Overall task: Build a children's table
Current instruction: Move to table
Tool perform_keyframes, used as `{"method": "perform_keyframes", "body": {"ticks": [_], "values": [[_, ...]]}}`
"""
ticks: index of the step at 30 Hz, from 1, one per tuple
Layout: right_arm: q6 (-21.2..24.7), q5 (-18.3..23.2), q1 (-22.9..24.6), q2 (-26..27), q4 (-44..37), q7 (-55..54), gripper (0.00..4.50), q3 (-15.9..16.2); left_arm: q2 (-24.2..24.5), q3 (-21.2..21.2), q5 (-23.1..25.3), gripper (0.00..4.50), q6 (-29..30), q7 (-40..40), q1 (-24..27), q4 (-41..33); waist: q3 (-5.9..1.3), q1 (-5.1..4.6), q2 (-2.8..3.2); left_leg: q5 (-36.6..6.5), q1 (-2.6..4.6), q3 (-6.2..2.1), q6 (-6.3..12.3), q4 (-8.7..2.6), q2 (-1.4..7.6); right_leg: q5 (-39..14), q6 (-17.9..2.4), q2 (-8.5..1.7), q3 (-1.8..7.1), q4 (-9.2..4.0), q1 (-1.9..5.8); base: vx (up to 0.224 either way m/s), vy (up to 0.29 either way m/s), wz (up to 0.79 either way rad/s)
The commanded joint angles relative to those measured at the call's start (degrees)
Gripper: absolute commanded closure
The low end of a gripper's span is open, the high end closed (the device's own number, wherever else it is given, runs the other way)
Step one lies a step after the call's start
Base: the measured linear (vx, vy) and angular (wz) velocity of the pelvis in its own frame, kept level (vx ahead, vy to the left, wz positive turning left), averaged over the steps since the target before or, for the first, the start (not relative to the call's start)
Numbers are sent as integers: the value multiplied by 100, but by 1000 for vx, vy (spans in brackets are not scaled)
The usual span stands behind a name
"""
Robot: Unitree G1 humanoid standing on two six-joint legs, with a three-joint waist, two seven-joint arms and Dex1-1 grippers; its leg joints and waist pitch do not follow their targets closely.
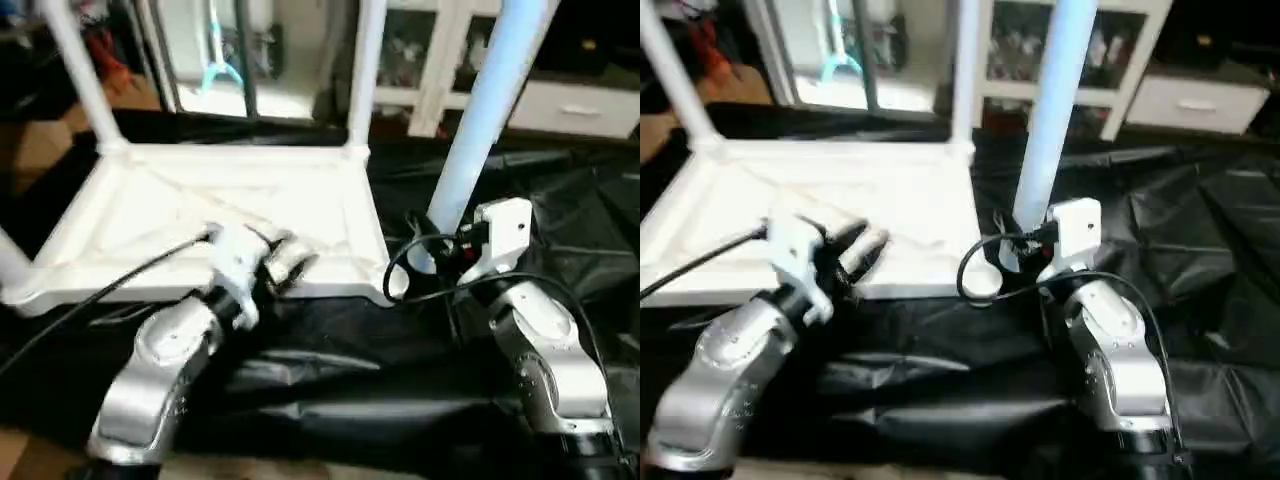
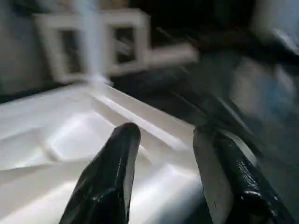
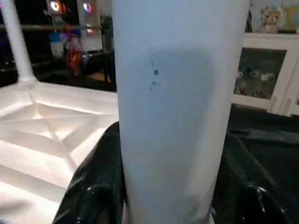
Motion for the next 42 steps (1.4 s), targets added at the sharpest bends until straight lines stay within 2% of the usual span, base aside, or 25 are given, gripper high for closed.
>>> {"method": "perform_keyframes", "body": {"ticks": [1,2,3,4,5,6,7,8,9,10,11,12,13,14,15,18,19,20,23,26,28,31,35,38,42], "values": [[-70,125,-101,-59,31,12,260,-140,237,-375,157,203,-123,-719,-381,495,-150,-66,-44,-2528,221,-246,-434,-646,614,-2286,-1066,-442,218,-507,-20,-90,3,11],[-64,105,-122,-103,52,54,260,-137,292,-427,226,203,-228,-927,-674,908,-156,-60,-3,-2863,305,-232,-613,-640,587,-2734,-845,-424,221,-544,-110,-103,7,8],[-43,127,-135,-156,50,164,260,-131,307,-457,270,203,-387,-1077,-1039,1426,-145,-78,-12,-2950,312,-236,-654,-657,569,-2847,-749,-404,205,-566,-124,-93,9,5],[-43,127,-135,-156,50,164,260,-131,307,-457,270,203,-387,-1077,-1039,1426,-173,-96,-18,-2941,298,-245,-695,-670,557,-2794,-641,-402,198,-559,-103,-93,9,5],[-29,146,-142,-191,47,242,260,-127,312,-473,296,203,-499,-1171,-1284,1776,-170,-122,-37,-2801,207,-283,-672,-702,576,-2519,-662,-440,194,-538,-31,-62,25,-5],[-29,146,-142,-191,47,242,260,-127,312,-473,296,203,-499,-1171,-1284,1776,-184,-142,-45,-2708,162,-288,-660,-712,585,-2402,-684,-459,192,-511,8,0,0,0],[-8,151,-104,-288,-16,375,260,-110,254,-489,368,203,-700,-1247,-1804,2557,-214,-155,-21,-2437,101,-307,-622,-719,609,-2039,-802,-505,194,-462,63,0,0,0],[-1,145,-74,-336,-53,410,260,-106,247,-532,410,203,-770,-1333,-2009,2879,-236,-181,-22,-2359,139,-246,-553,-684,577,-1928,-844,-468,198,-483,10,0,0,0],[-1,145,-74,-336,-53,410,260,-106,247,-532,410,203,-770,-1333,-2009,2879,-237,-184,-25,-2326,164,-226,-511,-672,571,-1892,-876,-472,213,-500,-12,0,0,0],[14,157,-43,-374,-93,433,260,-121,243,-580,464,177,-890,-1437,-2210,3199,-233,-211,-37,-2189,129,-215,-421,-663,572,-1823,-966,-496,226,-504,16,0,0,0],[34,173,-16,-396,-126,434,260,-146,233,-607,489,177,-941,-1514,-2352,3426,-250,-235,-30,-2003,61,-233,-343,-664,595,-1747,-1040,-541,222,-471,86,0,0,0],[34,173,-16,-396,-126,434,260,-146,233,-607,489,170,-941,-1514,-2352,3426,-253,-249,-41,-1920,44,-227,-302,-664,600,-1690,-1070,-541,217,-473,88,0,0,0],[66,178,44,-441,-186,425,260,-204,222,-726,503,170,-1060,-1830,-2634,3913,-268,-276,-26,-1767,41,-212,-226,-657,598,-1502,-1150,-529,212,-469,88,0,0,0],[66,178,44,-441,-186,425,260,-204,222,-726,503,149,-1060,-1830,-2634,3913,-311,-283,-17,-1603,69,-187,-147,-629,600,-1213,-1244,-516,212,-447,78,0,0,0],[92,167,106,-472,-247,412,260,-230,191,-817,569,149,-1136,-1966,-2799,4197,-333,-298,-25,-1313,26,-188,-2,-617,617,-789,-1391,-536,209,-411,119,0,0,0],[99,161,135,-485,-274,409,260,-233,180,-863,629,129,-1169,-1990,-2857,4303,-364,-281,-20,-804,-3,-157,334,-560,627,-54,-1638,-551,196,-349,139,37,-2,-2],[98,171,150,-505,-282,409,260,-232,165,-963,668,122,-1212,-2243,-2964,4579,-367,-280,11,-570,-1,-149,487,-544,631,248,-1743,-544,181,-332,137,59,-3,-3],[103,170,151,-510,-289,407,260,-231,161,-1007,713,110,-1276,-2335,-3022,4748,-380,-273,15,-414,12,-137,606,-518,632,447,-1831,-541,175,-302,141,0,0,0],[114,145,171,-543,-333,412,260,-210,198,-1210,1000,110,-1531,-2562,-3248,5405,-380,-254,33,-319,38,-124,753,-510,646,533,-1915,-526,163,-300,129,0,0,0],[124,152,200,-558,-368,413,260,-205,259,-1281,1099,110,-1623,-2610,-3324,5585,-362,-245,32,-428,48,-132,752,-530,684,464,-2014,-550,153,-287,133,0,0,0],[170,165,229,-568,-445,409,260,-188,371,-1325,1249,110,-1731,-2570,-3419,5787,-347,-253,23,-644,56,-128,690,-553,686,262,-1997,-541,158,-307,127,0,0,0],[177,165,248,-568,-465,412,260,-175,440,-1289,1250,110,-1745,-2636,-3461,5845,-341,-254,19,-734,61,-130,618,-563,692,174,-1989,-553,165,-314,125,0,0,0],[174,153,274,-549,-465,414,260,-140,526,-1252,1320,110,-1853,-2706,-3571,6070,-331,-217,24,-784,72,-114,544,-571,683,75,-1985,-550,168,-327,104,0,0,0],[185,152,295,-539,-492,405,260,-125,572,-1222,1323,136,-1886,-2784,-3593,6123,-329,-198,22,-832,69,-117,489,-579,690,48,-1973,-564,173,-324,109,0,0,0],[204,150,298,-530,-494,396,260,-117,604,-1154,1275,145,-1974,-2919,-3627,6181,-343,-170,18,-669,66,-105,535,-560,684,234,-1989,-573,176,-304,116,0,0,0]]}}
